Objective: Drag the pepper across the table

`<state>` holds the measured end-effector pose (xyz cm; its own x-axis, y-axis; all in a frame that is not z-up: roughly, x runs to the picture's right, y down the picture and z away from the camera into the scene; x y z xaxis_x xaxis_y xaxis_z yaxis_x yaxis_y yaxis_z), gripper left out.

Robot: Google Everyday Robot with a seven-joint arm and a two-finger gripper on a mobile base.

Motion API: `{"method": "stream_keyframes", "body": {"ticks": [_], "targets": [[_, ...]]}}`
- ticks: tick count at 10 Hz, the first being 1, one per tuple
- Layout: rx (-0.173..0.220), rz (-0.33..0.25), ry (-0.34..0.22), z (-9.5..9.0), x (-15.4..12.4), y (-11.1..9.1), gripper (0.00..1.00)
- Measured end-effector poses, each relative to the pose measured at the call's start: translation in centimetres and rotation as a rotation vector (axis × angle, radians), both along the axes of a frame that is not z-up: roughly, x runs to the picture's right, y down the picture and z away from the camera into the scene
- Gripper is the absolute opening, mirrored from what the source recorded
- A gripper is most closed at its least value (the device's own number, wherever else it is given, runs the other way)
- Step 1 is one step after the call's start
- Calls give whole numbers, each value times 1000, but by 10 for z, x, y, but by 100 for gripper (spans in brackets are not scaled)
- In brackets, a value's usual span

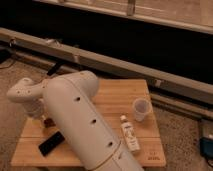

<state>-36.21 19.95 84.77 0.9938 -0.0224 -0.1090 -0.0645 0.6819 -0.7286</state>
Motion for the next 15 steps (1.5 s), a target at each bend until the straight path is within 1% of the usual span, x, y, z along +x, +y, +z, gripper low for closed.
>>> {"method": "stream_keyframes", "body": {"ticks": [2,3,7,12,15], "targets": [[1,-1,1,1,0,0,19],[0,-2,1,1,1,0,16],[-1,-6,-17,1,-3,-2,15],[17,-21,-114,-8,-35,-14,15],[19,-25,-163,-11,-53,-18,15]]}}
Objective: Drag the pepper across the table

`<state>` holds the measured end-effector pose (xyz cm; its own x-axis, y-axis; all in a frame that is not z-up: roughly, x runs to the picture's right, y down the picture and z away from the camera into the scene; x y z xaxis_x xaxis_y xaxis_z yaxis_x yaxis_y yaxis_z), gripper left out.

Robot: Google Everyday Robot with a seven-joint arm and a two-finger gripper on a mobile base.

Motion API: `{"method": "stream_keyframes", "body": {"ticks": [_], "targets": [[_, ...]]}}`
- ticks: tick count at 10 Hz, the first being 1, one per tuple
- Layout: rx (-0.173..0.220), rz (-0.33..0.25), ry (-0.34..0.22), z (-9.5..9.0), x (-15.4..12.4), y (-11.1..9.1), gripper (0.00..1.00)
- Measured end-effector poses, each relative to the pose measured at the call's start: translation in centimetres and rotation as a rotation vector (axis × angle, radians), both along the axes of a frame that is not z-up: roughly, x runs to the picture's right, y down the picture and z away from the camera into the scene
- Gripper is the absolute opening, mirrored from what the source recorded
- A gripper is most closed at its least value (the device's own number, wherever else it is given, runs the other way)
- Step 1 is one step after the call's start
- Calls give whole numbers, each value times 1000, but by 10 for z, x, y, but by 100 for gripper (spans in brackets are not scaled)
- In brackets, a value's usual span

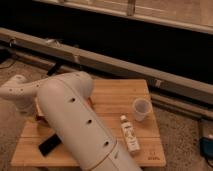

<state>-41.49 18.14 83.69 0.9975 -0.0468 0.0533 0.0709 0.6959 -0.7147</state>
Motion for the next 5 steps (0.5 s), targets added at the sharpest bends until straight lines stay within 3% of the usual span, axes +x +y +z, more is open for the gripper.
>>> {"method": "stream_keyframes", "body": {"ticks": [5], "targets": [[-25,-11,-62,0,-25,3,15]]}}
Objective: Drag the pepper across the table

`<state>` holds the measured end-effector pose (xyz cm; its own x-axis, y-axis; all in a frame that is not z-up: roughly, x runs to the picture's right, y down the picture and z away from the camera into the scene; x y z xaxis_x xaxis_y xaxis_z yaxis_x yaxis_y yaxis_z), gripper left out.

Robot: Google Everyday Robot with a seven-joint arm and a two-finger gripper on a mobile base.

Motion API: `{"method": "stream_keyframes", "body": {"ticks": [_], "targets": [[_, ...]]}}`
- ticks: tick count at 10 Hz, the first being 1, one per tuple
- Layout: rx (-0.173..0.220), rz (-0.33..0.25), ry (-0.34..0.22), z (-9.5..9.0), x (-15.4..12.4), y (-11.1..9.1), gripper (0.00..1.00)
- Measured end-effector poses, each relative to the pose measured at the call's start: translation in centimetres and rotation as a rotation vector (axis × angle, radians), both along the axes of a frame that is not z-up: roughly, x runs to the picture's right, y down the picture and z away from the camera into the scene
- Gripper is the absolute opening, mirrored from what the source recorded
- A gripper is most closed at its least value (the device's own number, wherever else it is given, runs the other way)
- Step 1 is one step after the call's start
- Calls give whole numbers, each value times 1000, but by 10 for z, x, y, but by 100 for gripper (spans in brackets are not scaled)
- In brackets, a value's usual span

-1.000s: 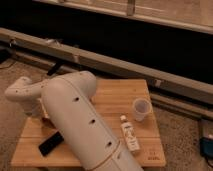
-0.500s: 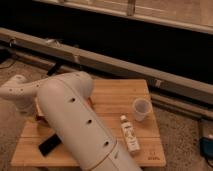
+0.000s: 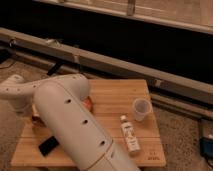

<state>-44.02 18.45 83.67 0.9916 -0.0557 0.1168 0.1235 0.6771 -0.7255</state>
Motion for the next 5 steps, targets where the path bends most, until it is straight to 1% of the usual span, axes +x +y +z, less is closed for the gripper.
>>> {"method": "stream_keyframes", "body": {"ticks": [5], "targets": [[-20,-28,-58,0,-27,5,15]]}}
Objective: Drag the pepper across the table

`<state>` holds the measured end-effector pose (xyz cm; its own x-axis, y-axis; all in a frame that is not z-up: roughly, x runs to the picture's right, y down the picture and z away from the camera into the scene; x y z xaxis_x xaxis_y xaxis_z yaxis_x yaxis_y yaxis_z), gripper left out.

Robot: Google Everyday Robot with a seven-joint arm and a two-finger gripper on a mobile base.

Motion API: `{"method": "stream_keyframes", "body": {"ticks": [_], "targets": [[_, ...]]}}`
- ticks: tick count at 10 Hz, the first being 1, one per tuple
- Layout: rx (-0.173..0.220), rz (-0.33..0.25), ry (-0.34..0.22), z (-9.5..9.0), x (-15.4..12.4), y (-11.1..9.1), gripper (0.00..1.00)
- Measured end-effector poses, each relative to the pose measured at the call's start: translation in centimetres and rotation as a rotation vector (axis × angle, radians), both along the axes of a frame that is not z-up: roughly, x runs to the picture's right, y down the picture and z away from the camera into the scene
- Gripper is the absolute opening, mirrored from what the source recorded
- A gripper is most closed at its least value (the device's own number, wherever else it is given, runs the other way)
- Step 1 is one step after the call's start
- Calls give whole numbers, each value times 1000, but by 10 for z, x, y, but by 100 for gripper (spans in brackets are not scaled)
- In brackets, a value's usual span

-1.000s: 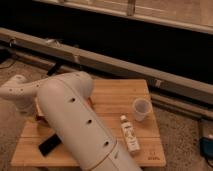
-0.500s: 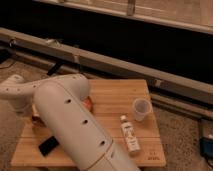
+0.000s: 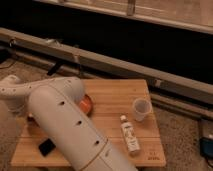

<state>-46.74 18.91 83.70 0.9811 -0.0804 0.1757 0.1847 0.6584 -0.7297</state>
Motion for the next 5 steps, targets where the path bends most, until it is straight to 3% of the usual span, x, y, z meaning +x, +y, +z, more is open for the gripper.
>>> {"method": "stream_keyframes", "body": {"ticks": [5], "targets": [[-3,-27,-45,-1,-22,1,15]]}}
